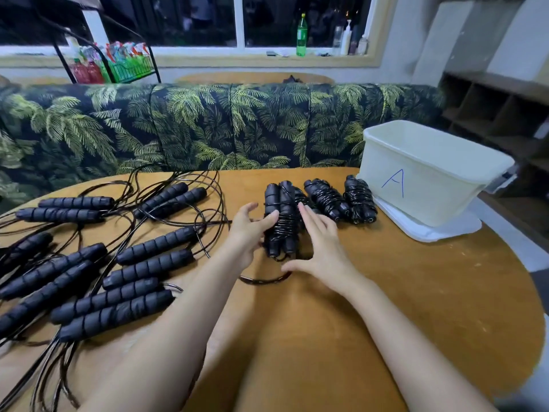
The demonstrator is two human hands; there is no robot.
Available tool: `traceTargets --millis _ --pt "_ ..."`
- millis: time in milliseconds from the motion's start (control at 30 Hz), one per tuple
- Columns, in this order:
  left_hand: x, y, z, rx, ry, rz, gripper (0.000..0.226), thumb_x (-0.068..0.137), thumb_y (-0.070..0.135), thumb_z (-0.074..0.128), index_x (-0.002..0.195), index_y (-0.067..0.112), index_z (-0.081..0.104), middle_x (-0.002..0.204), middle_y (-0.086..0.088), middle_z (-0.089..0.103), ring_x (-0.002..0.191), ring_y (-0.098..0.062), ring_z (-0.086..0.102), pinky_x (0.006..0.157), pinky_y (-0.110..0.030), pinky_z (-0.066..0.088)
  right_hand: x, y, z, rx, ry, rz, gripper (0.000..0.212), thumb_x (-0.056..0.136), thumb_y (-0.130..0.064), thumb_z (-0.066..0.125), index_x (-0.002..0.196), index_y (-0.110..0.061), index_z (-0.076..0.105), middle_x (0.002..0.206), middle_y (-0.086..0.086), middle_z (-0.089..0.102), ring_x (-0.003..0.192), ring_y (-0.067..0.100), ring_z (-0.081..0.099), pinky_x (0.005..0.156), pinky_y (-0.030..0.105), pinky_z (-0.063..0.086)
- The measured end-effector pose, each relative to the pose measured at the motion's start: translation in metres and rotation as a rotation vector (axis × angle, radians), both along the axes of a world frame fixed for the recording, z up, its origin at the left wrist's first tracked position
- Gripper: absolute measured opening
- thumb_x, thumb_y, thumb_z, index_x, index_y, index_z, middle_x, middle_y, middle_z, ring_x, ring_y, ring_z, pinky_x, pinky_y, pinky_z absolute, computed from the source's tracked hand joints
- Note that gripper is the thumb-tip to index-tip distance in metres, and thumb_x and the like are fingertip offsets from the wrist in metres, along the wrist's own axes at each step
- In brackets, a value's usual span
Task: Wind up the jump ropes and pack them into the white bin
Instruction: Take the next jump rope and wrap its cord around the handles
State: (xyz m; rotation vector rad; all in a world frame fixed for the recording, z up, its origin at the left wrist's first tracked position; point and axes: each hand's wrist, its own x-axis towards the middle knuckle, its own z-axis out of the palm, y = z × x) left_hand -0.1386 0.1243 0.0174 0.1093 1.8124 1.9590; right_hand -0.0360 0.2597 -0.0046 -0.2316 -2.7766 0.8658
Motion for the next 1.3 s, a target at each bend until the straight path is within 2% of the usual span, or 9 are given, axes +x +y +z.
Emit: traceTargets --millis 100,233,433,567,633,800,967,1067,1300 --pt "-0.045 0.019 0.006 -0.028 0.005 0.06 0.062 0.086 0.019 0.071 0.137 0.025 0.036 0.113 -0.017 0.064 0.094 -0.032 0.066 0.089 -0.047 0.052 -0.022 0.046 0.0 0.304 -0.049 -0.106 0.09 0.084 -0.06 0.058 0.153 -0.041 0.003 0.163 -0.009 0.001 0.148 0.022 -0.004 0.12 0.05 0.009" --pt "-0.094 0.047 -0.007 -0.079 -0.04 0.142 0.056 0.089 0.018 0.067 0.136 0.022 0.037 0.122 -0.017 0.059 0.093 -0.03 0.061 0.072 -0.039 0.053 -0.051 0.08 -0.011 0.62 -0.156 -0.075 0.084 0.085 -0.073 0.04 0.152 -0.044 -0.002 0.163 -0.006 -0.004 0.147 0.036 -0.014 0.113 0.063 -0.01" --pt "-0.13 0.06 -0.028 -0.265 0.057 0.173 0.041 0.094 0.023 0.059 0.132 0.019 0.043 0.131 -0.013 0.054 0.113 -0.031 0.055 0.096 -0.041 0.047 -0.096 0.07 -0.027 0.77 -0.102 -0.016 0.079 0.085 -0.065 0.05 0.151 -0.029 0.027 0.154 0.004 0.036 0.147 0.031 0.019 0.11 0.065 -0.014" --pt "-0.139 0.057 -0.033 -0.538 0.296 -0.006 0.084 0.084 0.044 0.067 0.149 0.012 0.025 0.142 -0.013 0.045 0.126 -0.03 0.047 0.104 -0.043 0.042 -0.13 0.067 -0.025 0.768 -0.08 -0.08 0.077 0.09 -0.058 0.049 0.153 -0.025 0.02 0.158 0.009 0.027 0.149 0.031 0.009 0.106 0.057 -0.026" --pt "-0.143 0.055 -0.032 -0.59 0.341 -0.108 0.085 0.085 0.035 0.069 0.151 0.012 0.021 0.141 -0.012 0.045 0.124 -0.028 0.048 0.102 -0.04 0.044 -0.141 0.067 -0.023 0.778 -0.109 -0.129 0.077 0.092 -0.06 0.044 0.154 -0.024 0.015 0.159 0.009 0.023 0.149 0.031 0.004 0.106 0.059 -0.026" --pt "-0.152 0.049 -0.028 -0.619 0.5 -0.269 0.066 0.094 0.007 0.056 0.151 0.024 0.025 0.146 -0.013 0.04 0.123 -0.023 0.046 0.103 -0.031 0.04 -0.129 0.078 -0.014 0.754 -0.102 -0.166 0.092 0.082 -0.076 0.043 0.154 -0.03 0.01 0.163 0.005 0.01 0.148 0.04 -0.002 0.113 0.062 -0.011" --pt "-0.127 0.061 -0.035 -0.876 0.677 -0.372 0.074 0.084 0.063 0.055 0.144 0.057 0.012 0.16 -0.004 -0.014 0.14 -0.047 0.013 0.115 -0.053 0.021 -0.055 0.13 -0.021 0.405 -0.162 -0.384 0.092 0.072 -0.084 0.047 0.148 -0.052 0.005 0.161 -0.008 -0.013 0.146 0.04 0.004 0.113 0.056 0.02" --pt "-0.115 0.075 -0.046 -1.041 0.845 -0.33 0.075 0.078 0.075 0.049 0.143 0.057 0.016 0.161 0.005 -0.007 0.134 -0.05 0.018 0.107 -0.057 0.03 -0.043 0.134 -0.026 0.27 -0.168 -0.219 0.082 0.084 -0.068 0.054 0.146 -0.057 0.001 0.155 -0.024 -0.017 0.147 0.032 -0.005 0.109 0.049 0.034" --pt "-0.124 0.075 -0.058 -1.051 0.896 -0.213 0.057 0.089 0.06 0.049 0.141 0.046 0.033 0.158 0.006 0.012 0.127 -0.045 0.027 0.102 -0.054 0.038 -0.098 0.128 -0.031 0.393 -0.141 -0.289 0.073 0.091 -0.062 0.046 0.152 -0.042 0.011 0.161 -0.012 0.009 0.142 0.041 0.009 0.095 0.044 0.047"
